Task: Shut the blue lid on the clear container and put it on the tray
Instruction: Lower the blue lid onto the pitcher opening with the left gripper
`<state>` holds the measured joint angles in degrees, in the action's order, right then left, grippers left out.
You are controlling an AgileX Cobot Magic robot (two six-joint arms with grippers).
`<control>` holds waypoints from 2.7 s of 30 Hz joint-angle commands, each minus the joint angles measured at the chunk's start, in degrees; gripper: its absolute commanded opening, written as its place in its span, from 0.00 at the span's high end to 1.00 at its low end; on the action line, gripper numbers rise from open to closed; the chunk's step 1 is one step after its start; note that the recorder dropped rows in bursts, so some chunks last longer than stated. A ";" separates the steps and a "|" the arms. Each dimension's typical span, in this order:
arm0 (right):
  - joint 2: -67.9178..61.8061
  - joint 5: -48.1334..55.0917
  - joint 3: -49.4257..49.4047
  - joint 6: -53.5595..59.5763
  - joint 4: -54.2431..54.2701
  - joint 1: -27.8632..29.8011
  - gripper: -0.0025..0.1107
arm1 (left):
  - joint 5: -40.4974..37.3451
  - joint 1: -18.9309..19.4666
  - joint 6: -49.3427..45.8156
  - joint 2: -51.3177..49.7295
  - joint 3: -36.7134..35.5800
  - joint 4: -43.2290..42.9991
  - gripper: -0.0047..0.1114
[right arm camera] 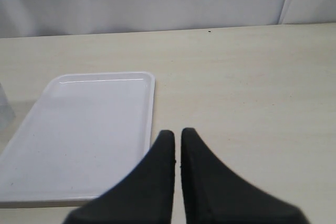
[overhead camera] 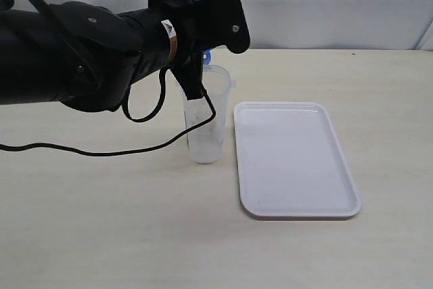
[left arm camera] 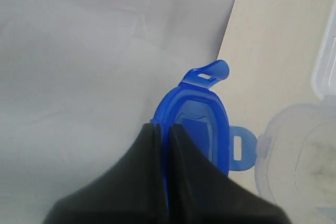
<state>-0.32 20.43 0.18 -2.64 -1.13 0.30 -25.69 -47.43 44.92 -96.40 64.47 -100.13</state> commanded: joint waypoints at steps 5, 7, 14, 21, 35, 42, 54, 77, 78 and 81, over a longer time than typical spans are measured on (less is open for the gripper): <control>0.32 -0.71 -0.18 0.00 0.19 0.26 0.94 | -6.47 -4.24 -1.39 0.11 0.16 0.49 0.96; 0.32 -0.71 -0.18 0.00 0.19 0.26 0.94 | -8.00 -4.64 -1.82 0.11 -0.11 1.40 0.96; 0.32 -0.71 -0.18 0.00 0.19 0.26 0.94 | -8.48 -4.64 -1.05 0.24 -3.40 0.19 0.96; 0.32 -0.71 -0.18 0.00 0.19 0.26 0.94 | -8.37 -4.64 0.29 0.24 -3.54 0.19 0.96; 0.32 -0.71 -0.18 0.00 0.19 0.26 0.94 | -10.69 -4.64 3.21 0.24 -3.79 0.19 0.96; 0.32 -0.71 -0.18 0.00 0.19 0.26 0.94 | -10.91 -2.79 6.53 0.24 -3.68 0.19 0.96; 0.32 -0.71 -0.18 0.00 0.19 0.26 0.94 | -4.79 1.35 10.49 0.14 0.25 0.19 0.96; 0.32 -0.71 -0.18 0.00 0.19 0.26 0.94 | -5.01 -4.32 -2.93 0.06 -1.84 1.70 0.96; 0.32 -0.71 -0.18 0.00 0.19 0.26 0.94 | -5.46 -4.43 -2.93 0.06 -2.10 1.70 0.96; 0.32 -0.71 -0.18 0.00 0.19 0.26 0.94 | -5.46 -4.77 -2.93 0.06 -2.09 2.10 0.96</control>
<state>-0.32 20.43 0.18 -2.64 -1.13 0.30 -29.88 -51.59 42.09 -96.40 62.63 -98.66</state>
